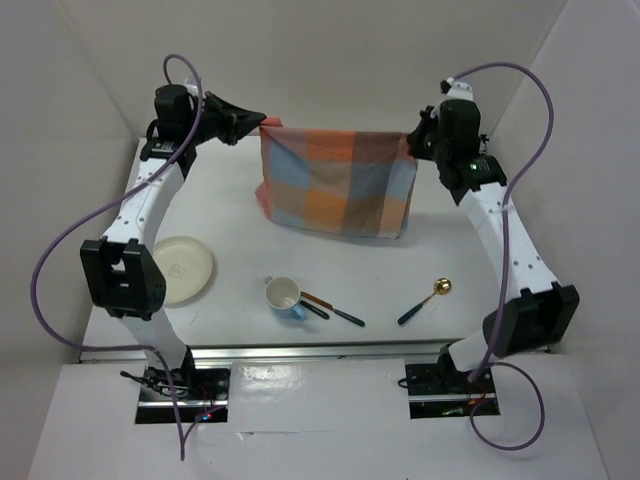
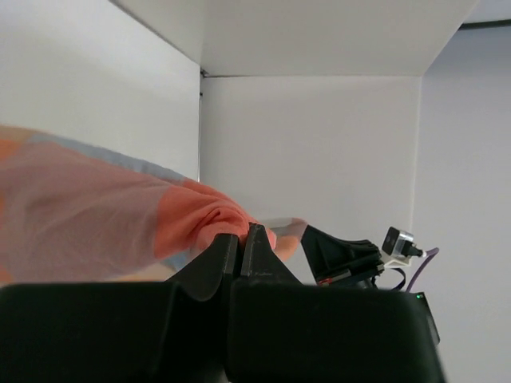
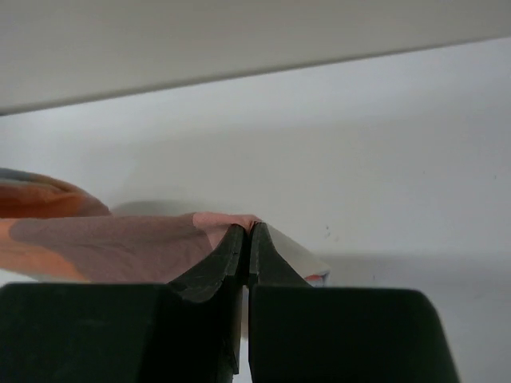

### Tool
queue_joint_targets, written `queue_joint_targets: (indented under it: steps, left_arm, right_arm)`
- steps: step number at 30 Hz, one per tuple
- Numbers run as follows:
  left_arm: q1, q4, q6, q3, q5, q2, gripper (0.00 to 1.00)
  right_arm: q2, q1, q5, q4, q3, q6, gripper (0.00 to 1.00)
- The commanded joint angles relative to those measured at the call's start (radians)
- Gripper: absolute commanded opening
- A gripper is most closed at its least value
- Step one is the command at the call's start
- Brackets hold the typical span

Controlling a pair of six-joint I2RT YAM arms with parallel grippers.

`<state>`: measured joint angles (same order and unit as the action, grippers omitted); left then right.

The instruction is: Set the dinner table for one person

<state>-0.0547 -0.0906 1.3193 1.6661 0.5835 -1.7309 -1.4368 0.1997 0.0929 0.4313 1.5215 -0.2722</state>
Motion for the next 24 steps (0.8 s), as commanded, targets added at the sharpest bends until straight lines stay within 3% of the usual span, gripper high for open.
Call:
queue_joint_targets:
  steps: [1, 4, 8, 10, 14, 19, 20, 22, 23, 24]
  left_arm:
    - [0.001, 0.098, 0.040, 0.189, 0.047, -0.131, 0.00]
    - [0.010, 0.107, 0.063, 0.340, 0.093, -0.241, 0.00]
    - [0.023, 0.062, 0.074, 0.694, 0.139, -0.404, 0.00]
    - [0.048, 0.071, 0.074, 0.710, 0.151, -0.401, 0.00]
    - [0.084, 0.184, 0.086, 0.476, 0.151, -0.228, 0.00]
    - [0.118, 0.273, 0.086, -0.015, 0.151, 0.016, 0.00]
    - [0.127, 0.273, 0.086, -0.090, 0.151, 0.057, 0.08]
    - [0.127, 0.273, 0.071, -0.294, 0.151, 0.175, 0.44]
    - [0.136, 0.244, 0.040, -0.352, 0.139, 0.213, 0.70]
    - [0.136, 0.215, 0.025, -0.403, 0.127, 0.252, 0.81]
  right_arm:
    - [-0.126, -0.019, 0.007, -0.077, 0.199, 0.053, 0.00]
    - [-0.273, -0.031, 0.016, -0.077, 0.348, 0.067, 0.00]
    - [-0.392, -0.051, 0.016, -0.068, 0.612, 0.076, 0.00]
    - [-0.402, -0.062, 0.016, -0.057, 0.650, 0.076, 0.00]
    - [-0.332, -0.062, -0.013, -0.106, 0.580, 0.067, 0.00]
    - [-0.165, -0.062, -0.056, -0.152, 0.286, 0.031, 0.00]
    - [-0.134, -0.062, -0.067, -0.152, 0.228, 0.022, 0.00]
    - [-0.040, -0.042, -0.120, -0.193, 0.019, 0.022, 0.00]
    - [-0.005, -0.042, -0.137, -0.206, -0.053, 0.022, 0.00]
    - [0.024, -0.028, -0.159, -0.216, -0.125, 0.012, 0.00]
